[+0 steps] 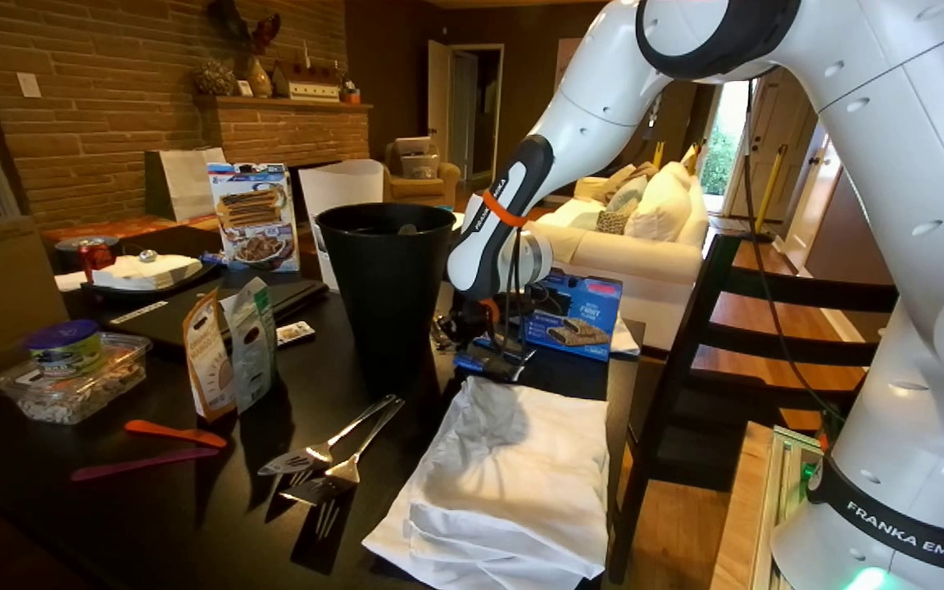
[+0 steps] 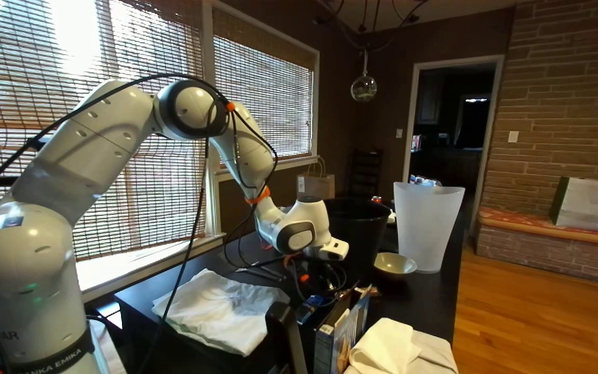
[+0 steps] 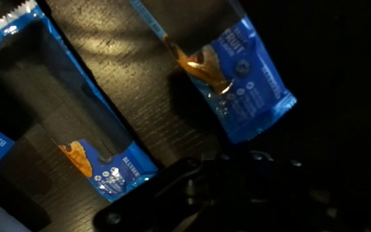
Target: Put the left packet in the blue box
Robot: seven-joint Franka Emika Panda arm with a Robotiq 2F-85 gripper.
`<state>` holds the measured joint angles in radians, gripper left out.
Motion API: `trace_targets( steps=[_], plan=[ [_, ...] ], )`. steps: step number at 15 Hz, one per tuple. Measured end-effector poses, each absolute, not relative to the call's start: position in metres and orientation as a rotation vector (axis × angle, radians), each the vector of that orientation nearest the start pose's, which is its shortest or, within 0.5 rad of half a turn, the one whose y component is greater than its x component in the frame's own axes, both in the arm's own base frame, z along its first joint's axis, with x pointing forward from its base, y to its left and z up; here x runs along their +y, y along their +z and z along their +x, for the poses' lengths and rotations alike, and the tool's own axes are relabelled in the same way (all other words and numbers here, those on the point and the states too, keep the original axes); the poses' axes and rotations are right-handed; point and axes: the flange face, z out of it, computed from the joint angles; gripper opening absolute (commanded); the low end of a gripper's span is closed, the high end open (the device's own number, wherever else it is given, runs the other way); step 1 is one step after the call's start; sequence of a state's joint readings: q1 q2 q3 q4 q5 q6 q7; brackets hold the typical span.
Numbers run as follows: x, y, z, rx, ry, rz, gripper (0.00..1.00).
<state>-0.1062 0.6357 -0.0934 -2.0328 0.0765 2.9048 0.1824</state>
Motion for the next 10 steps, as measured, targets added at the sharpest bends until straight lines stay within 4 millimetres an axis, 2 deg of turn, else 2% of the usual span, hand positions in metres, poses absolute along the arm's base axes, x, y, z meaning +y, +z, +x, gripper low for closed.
trace_targets(
  steps=[6, 8, 10],
  plan=[
    [-0.126, 0.159, 0.601, 0.667, -0.37, -3.077, 0.0],
    [-0.124, 0.172, 0.604, 0.639, -0.377, -3.073, 0.0],
    [-0.119, 0.195, 0.608, 0.585, -0.392, -3.044, 0.0]
  ],
)
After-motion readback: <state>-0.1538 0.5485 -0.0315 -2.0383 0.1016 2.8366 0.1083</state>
